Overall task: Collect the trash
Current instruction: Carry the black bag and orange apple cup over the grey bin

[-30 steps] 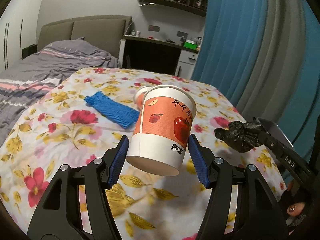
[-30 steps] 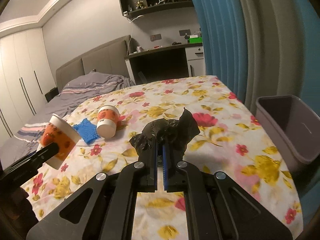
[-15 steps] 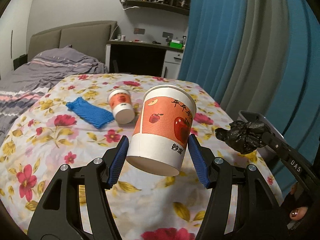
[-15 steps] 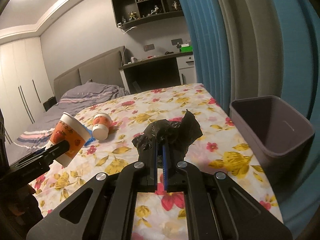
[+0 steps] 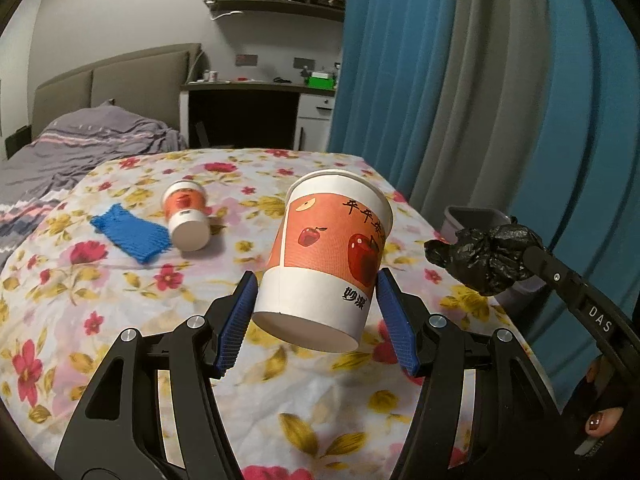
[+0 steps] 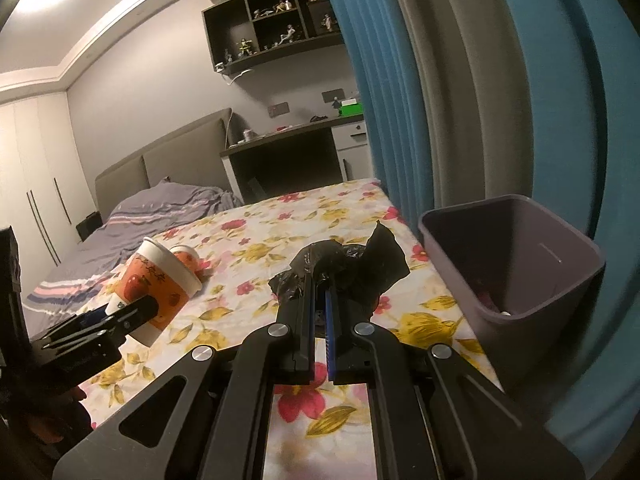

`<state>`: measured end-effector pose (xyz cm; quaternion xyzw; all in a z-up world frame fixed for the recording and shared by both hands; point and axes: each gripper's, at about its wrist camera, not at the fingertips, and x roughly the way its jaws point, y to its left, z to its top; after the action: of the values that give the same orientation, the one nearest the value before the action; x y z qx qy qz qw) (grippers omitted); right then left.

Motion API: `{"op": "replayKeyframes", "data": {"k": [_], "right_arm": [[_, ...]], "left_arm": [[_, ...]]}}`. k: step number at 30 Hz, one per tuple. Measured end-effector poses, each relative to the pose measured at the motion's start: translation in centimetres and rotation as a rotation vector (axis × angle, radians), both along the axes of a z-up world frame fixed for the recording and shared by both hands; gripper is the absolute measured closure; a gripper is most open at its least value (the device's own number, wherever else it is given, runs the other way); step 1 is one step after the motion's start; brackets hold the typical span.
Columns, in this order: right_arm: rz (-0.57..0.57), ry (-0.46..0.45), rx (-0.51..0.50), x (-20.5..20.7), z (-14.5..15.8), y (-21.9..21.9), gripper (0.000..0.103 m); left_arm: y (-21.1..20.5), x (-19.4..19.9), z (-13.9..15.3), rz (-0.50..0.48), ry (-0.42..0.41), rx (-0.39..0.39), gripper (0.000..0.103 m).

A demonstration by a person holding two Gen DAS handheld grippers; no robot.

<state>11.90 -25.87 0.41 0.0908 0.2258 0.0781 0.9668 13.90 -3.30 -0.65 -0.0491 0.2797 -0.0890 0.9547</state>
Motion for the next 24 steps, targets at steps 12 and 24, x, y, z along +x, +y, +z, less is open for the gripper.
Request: {"op": "replayKeyframes", "data": {"k": [12, 24], "right_arm": [[-0.054, -0.015, 0.001, 0.2, 0.5, -3.1, 0.098], [-0.152, -0.032, -0.015, 0.8, 1.4, -6.9, 0.098]], "left_arm": [[-4.7, 1.6, -0.1, -0.080, -0.002, 0.019, 0.043], [-10.1, 3.5, 0.1, -0.196, -0.018, 0.024, 0.043]]}}
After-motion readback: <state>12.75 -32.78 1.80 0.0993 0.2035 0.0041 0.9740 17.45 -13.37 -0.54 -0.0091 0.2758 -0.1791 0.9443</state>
